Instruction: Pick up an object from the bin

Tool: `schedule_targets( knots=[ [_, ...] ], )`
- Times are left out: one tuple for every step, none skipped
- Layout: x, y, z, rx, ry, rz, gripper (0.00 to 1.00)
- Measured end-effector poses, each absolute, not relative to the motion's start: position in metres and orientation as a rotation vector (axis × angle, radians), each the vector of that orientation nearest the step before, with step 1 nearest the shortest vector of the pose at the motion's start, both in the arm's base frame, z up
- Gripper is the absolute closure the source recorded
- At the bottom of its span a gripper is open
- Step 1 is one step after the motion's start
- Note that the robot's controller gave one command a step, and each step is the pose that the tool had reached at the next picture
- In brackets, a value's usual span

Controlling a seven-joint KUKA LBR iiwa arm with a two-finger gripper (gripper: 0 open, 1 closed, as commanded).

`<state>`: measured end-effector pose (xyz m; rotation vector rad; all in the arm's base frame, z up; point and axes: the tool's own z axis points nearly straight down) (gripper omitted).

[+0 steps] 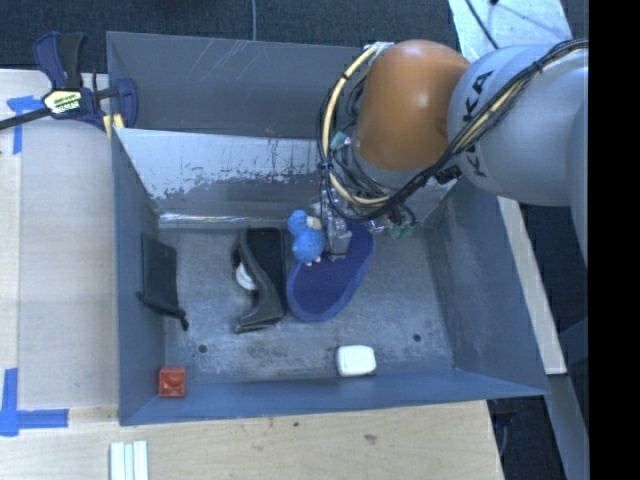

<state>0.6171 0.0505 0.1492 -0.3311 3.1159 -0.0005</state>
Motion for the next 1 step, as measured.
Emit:
schedule_targets(
  knots=[
    [0.6186, 0.0504, 0.1698, -0.328, 3.117, 0.0, 1.0]
  ],
)
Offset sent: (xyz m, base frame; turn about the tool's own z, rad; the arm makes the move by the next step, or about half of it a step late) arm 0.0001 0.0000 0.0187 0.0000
